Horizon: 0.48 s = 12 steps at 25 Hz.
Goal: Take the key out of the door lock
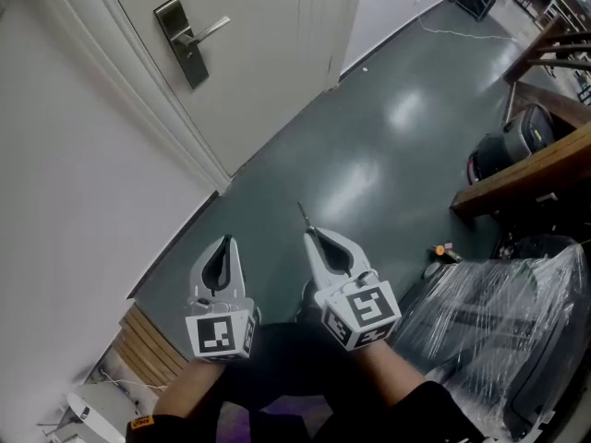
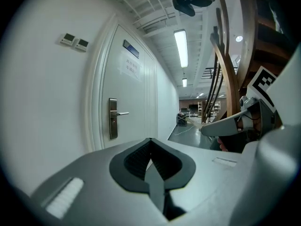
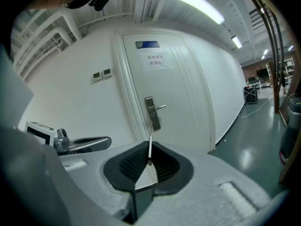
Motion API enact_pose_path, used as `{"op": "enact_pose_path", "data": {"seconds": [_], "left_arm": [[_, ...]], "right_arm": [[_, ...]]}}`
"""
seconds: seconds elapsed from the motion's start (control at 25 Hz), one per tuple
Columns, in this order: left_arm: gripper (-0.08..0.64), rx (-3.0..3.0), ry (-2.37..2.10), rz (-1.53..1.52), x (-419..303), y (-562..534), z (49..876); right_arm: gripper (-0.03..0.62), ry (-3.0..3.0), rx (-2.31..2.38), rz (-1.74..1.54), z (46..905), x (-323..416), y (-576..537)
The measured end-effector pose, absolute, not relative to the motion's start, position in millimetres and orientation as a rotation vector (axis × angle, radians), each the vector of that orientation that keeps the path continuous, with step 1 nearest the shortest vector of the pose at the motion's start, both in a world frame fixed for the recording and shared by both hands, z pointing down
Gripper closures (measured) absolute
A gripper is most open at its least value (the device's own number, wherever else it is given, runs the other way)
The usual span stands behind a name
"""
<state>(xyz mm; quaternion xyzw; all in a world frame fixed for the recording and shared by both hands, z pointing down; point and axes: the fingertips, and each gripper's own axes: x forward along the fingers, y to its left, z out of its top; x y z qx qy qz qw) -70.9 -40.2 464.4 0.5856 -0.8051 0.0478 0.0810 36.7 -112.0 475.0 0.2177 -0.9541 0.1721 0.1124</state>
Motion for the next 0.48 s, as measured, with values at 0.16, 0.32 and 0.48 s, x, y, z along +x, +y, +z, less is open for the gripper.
{"op": "enact_pose_path", "data": {"seconds": [0.16, 0.32, 0.48], "left_arm": [[0.541, 1.803, -2.372, 0.105, -92.6, -6.7, 462.6], [0.541, 1.885, -2.319, 0.092, -105.2, 22.5, 463.3], [0.541, 1.982, -2.247, 0.106, -108.2, 40.1, 466.8]], "right_arm": [[0.577, -2.779, 0.707, 0.472, 471.5, 17.6, -70.6], [0.577, -2.754, 0.803, 0.452, 469.4, 7.9, -37.7], [0.577, -2.729, 0.898, 0.443, 467.9, 7.6, -15.9]]}}
